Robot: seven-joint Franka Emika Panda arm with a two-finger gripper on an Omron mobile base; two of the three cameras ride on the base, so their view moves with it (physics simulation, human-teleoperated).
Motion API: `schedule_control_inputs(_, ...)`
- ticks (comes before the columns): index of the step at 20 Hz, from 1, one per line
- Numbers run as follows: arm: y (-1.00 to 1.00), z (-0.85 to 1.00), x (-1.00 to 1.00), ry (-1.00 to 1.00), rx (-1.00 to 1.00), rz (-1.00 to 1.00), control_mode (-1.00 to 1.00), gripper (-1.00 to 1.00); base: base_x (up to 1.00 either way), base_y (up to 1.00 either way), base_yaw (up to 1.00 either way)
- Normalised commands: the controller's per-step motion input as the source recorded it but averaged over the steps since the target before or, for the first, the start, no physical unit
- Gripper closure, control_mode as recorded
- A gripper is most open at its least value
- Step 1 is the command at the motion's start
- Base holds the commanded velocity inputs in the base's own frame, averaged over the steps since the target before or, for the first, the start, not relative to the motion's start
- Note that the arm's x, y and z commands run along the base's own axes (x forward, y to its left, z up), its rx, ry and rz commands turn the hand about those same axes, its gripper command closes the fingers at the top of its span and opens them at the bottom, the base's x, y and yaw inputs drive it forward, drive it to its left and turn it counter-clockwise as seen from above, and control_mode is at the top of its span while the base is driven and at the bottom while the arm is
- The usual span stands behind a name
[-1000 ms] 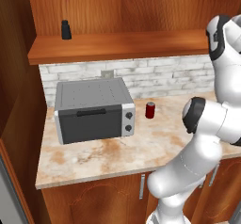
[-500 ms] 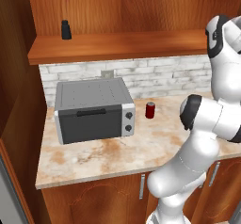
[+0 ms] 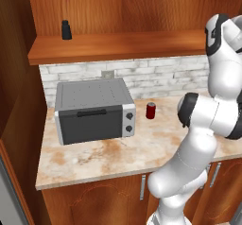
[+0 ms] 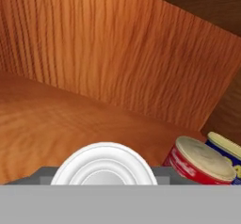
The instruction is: Pick the cans from the counter and place them in their designated side in the cabinet.
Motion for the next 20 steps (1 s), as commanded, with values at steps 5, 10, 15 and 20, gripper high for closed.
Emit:
schedule_control_inputs(5, -0.03, -0.07, 0.12, 0.00, 0.00, 0.00, -1.00, 1.00, 0.00, 0.00, 0.00)
schedule_control_inputs(10, -0.05, -0.10, 0.15, 0.00, 0.00, 0.00, -1.00, 1.00, 0.00, 0.00, 0.00)
schedule_control_inputs(15, -0.07, -0.13, 0.15, 0.00, 0.00, 0.00, -1.00, 1.00, 0.00, 0.00, 0.00)
schedule_control_inputs(20, -0.07, -0.14, 0.13, 0.00, 0.00, 0.00, -1.00, 1.00, 0.00, 0.00, 0.00)
